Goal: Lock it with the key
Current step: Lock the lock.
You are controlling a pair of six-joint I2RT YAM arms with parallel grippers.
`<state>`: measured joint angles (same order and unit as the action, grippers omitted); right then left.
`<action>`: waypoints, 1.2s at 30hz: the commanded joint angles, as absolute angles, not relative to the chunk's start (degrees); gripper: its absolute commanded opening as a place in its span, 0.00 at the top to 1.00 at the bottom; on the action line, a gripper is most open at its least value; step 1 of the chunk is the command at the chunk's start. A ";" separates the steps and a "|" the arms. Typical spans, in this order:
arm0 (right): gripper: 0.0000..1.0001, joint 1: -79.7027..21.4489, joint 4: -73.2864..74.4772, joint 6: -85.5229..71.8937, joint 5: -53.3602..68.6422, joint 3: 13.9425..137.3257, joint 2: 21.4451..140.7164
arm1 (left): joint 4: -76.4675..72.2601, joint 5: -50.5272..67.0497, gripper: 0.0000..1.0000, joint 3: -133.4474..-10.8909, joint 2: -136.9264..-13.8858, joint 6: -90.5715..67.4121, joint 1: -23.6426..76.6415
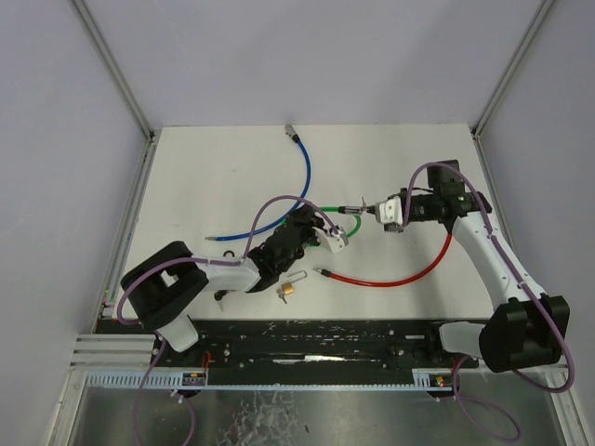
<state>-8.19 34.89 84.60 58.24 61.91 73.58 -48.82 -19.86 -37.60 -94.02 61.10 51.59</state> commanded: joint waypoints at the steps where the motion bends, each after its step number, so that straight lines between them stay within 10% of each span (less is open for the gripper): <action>1: 1.00 -9.51 41.03 116.88 54.14 59.40 71.61 | -40.25 -17.65 1.00 -37.23 -95.05 59.50 51.06; 13: 0.87 -9.84 37.64 129.19 47.14 55.91 70.73 | -38.43 -16.09 1.00 -37.81 -95.01 58.56 50.65; 19: 0.67 -9.62 40.39 114.72 51.74 57.48 67.73 | -38.32 -15.91 1.00 -37.71 -94.69 58.26 50.34; 36: 0.58 -5.97 26.87 67.49 60.78 57.41 67.50 | -37.44 -15.21 1.00 -37.88 -94.26 57.49 50.14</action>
<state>-6.09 35.29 80.07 57.43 58.00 65.95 -45.54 -16.51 -38.76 -93.56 58.83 50.43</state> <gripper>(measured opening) 0.400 0.135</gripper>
